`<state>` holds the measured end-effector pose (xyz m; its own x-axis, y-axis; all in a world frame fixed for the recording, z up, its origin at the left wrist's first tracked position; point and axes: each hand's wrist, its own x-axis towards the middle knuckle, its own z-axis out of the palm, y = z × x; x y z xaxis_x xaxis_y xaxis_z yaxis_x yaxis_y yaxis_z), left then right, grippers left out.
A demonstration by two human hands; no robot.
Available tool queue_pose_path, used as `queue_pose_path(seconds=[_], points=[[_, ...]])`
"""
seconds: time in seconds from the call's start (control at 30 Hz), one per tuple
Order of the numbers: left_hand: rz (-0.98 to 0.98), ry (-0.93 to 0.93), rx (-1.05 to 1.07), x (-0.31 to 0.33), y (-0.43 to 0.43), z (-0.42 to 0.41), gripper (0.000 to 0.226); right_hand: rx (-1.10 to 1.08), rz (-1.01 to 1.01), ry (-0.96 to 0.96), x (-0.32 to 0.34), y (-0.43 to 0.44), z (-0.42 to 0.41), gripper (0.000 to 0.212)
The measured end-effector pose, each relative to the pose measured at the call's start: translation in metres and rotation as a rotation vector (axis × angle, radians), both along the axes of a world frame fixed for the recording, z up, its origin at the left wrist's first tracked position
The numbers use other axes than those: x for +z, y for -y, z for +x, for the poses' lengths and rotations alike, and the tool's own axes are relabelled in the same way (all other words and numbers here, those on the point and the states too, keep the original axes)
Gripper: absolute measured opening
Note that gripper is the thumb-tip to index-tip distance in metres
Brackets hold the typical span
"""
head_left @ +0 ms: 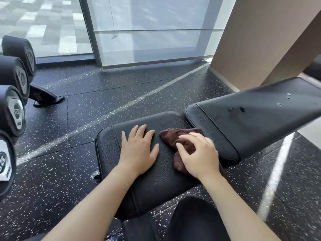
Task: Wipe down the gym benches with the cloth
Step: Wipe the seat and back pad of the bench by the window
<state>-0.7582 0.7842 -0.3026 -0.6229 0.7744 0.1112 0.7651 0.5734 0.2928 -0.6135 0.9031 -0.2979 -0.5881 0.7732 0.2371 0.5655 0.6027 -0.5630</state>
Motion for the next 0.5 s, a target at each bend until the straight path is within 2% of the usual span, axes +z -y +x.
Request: queue_pose_path(seconds=[0.1,0.23,0.4,0.5], points=[[0.016,0.009,-0.007,-0.001,0.003,0.000,0.053,-0.043,-0.076,0.072,0.010,-0.012,-0.025,0.022],[0.013,0.007,-0.023,-0.001,0.005,0.001,0.051,-0.036,-0.082,0.132,0.014,-0.012,-0.033,0.026],[0.039,-0.006,-0.095,-0.001,0.015,-0.005,0.052,-0.065,0.091,-0.019,-0.005,0.029,0.010,0.030],[0.090,0.003,-0.117,-0.002,0.021,-0.008,0.057,-0.135,0.123,-0.061,-0.011,0.043,0.010,0.027]])
